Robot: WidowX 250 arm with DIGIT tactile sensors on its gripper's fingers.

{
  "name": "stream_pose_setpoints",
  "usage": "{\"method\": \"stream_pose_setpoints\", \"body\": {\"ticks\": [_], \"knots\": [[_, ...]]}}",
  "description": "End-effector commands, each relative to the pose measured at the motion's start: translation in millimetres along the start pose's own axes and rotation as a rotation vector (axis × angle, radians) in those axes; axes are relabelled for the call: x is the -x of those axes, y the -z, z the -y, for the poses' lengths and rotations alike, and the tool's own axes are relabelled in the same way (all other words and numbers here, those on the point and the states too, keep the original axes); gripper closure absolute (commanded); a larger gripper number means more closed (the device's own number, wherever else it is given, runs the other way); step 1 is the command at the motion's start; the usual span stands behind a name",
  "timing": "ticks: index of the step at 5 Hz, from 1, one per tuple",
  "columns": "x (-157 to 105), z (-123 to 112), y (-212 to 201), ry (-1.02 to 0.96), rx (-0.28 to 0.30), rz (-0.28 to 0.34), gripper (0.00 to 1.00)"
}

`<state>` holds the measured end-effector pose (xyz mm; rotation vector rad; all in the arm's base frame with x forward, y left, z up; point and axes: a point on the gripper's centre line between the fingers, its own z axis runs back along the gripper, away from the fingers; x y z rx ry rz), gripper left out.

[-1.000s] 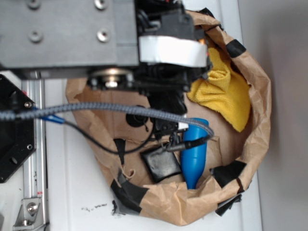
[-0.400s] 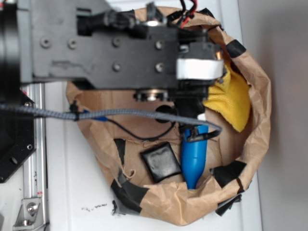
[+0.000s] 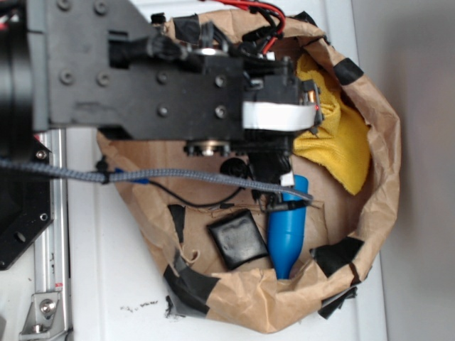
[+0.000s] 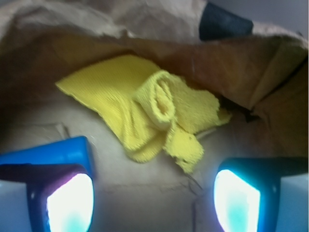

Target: Grab the yellow cloth.

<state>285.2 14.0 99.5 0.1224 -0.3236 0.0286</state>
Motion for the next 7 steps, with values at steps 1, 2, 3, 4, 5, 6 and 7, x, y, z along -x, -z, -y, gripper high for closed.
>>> {"method": "stream_pose_setpoints", "body": {"ticks": [1, 2, 3, 4, 5, 6, 7], "knots": [[-15.1, -9.7, -12.7, -0.004, -0.035, 0.019, 0.00], [-26.6, -12.8, -10.9, 0.028, -0.032, -0.026, 0.00], [-44.7, -8.9, -13.9, 0.088, -0.035, -0.075, 0.00], [-44.7, -8.9, -13.9, 0.088, -0.035, -0.075, 0.00], [-44.7, -8.9, -13.9, 0.088, -0.035, -0.075, 0.00], [-35.0, -3.5, 6.1, 0.069, 0.046, -0.081, 0.00], [-21.6, 13.6, 45.4, 0.097, 0.061, -0.139, 0.00]]}}
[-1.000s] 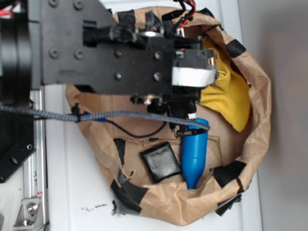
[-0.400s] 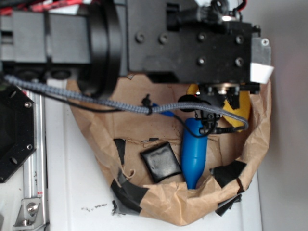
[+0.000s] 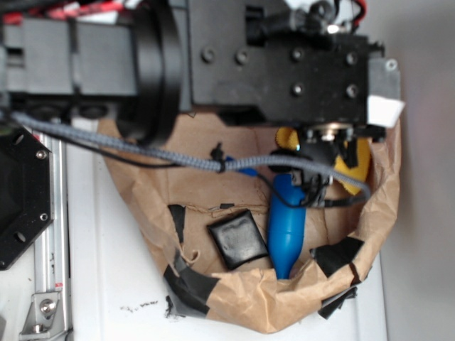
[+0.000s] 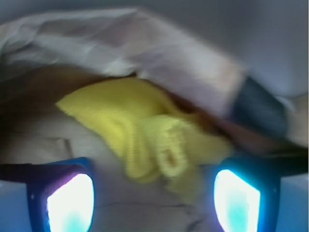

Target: Grab the yellow cloth.

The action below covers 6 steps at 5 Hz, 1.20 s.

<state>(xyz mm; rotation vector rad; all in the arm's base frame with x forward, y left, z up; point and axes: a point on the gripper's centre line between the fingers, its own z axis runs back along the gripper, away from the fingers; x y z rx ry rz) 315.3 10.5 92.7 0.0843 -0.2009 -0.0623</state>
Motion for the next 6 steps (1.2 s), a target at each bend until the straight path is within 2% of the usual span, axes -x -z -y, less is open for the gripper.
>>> {"method": "stream_pose_setpoints", "body": {"ticks": [1, 3, 4, 6], "knots": [[0.3, 8.9, 47.4, 0.025, -0.026, -0.053, 0.00], [-29.5, -22.5, 40.2, -0.024, -0.084, -0.035, 0.00], [-34.9, -24.0, 39.3, -0.034, -0.096, -0.028, 1.00], [-7.4, -17.0, 50.1, -0.043, -0.132, -0.076, 1.00]]}}
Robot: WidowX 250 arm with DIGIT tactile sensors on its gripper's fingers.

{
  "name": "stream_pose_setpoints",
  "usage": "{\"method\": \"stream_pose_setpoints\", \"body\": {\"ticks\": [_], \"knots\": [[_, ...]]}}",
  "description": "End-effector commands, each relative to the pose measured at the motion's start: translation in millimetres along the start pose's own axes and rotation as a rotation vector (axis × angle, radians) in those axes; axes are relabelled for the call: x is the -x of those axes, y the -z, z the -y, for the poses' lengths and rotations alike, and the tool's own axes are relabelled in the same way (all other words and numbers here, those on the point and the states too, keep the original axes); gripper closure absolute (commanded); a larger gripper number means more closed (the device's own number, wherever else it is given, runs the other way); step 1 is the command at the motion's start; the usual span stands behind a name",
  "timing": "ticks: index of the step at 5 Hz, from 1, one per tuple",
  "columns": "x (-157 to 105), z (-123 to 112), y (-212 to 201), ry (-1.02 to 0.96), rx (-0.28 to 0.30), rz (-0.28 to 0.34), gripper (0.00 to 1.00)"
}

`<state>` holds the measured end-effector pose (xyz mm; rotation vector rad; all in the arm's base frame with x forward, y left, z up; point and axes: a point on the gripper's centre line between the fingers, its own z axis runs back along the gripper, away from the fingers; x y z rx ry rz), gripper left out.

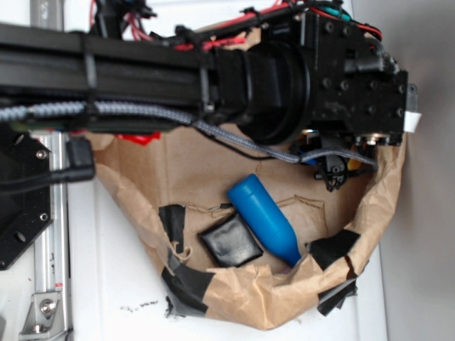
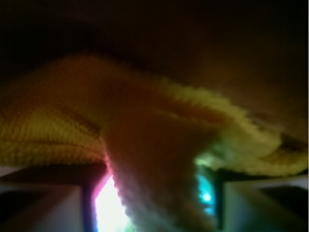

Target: Grab the yellow cloth.

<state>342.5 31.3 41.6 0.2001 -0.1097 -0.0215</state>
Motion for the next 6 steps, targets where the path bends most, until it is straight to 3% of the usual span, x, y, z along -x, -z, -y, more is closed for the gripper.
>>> {"method": "stream_pose_setpoints", "body": {"ticks": [1, 2, 3, 4, 6], "knots": [[20.8, 6.6, -58.8, 0.142, -0.007, 0.111, 1.00], [53.2, 8.3, -113.5, 0.167, -0.002, 0.126, 1.00], [72.2, 10.5, -138.9, 0.243, -0.064, 0.096, 1.00], [69.2, 13.1, -140.5, 0.260, -0.075, -0.008, 1.00], [74.6, 12.9, -130.5, 0.172, -0.075, -0.140, 1.00]]}}
